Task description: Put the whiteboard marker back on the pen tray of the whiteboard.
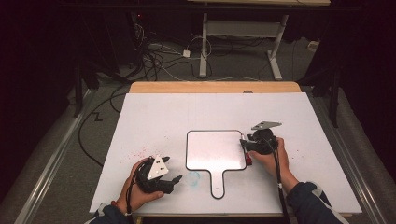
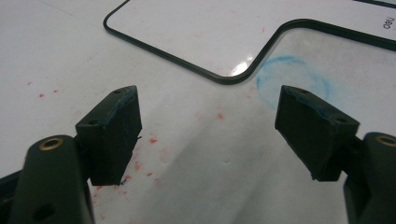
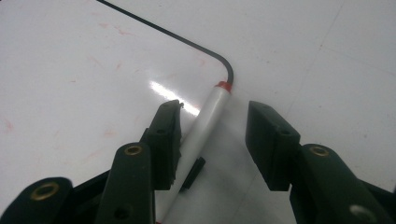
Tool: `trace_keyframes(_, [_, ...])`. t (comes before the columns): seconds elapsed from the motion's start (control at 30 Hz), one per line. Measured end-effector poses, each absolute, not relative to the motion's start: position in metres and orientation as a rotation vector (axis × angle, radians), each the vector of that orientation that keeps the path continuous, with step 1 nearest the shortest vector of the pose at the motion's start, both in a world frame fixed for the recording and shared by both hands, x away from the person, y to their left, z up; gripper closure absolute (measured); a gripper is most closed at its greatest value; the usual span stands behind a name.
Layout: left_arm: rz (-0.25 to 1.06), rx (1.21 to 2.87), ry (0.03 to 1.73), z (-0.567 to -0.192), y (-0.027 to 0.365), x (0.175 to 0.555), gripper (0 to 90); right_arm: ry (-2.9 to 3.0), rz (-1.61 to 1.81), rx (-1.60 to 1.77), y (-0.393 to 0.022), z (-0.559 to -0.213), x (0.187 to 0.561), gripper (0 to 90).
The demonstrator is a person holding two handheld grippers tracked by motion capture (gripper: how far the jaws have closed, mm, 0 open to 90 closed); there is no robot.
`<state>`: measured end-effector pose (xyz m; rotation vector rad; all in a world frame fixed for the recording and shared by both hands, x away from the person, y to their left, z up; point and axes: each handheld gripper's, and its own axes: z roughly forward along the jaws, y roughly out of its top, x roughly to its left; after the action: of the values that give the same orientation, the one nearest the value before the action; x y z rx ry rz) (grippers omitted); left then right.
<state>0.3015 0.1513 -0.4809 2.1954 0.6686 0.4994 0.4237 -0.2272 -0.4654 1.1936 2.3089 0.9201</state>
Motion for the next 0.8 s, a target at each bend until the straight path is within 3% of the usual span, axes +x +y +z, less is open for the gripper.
trace_keyframes(0.37, [0.514,2.179,0.68,-0.479,0.154,0.302,21.1,2.292,1.023,1.077,-0.232,-0.448,0.41,48.5])
trace_keyframes(0.8, [0.534,2.191,0.689,-0.479,0.151,0.302,20.3,2.184,1.146,0.76,-0.278,-0.42,0.345,33.1])
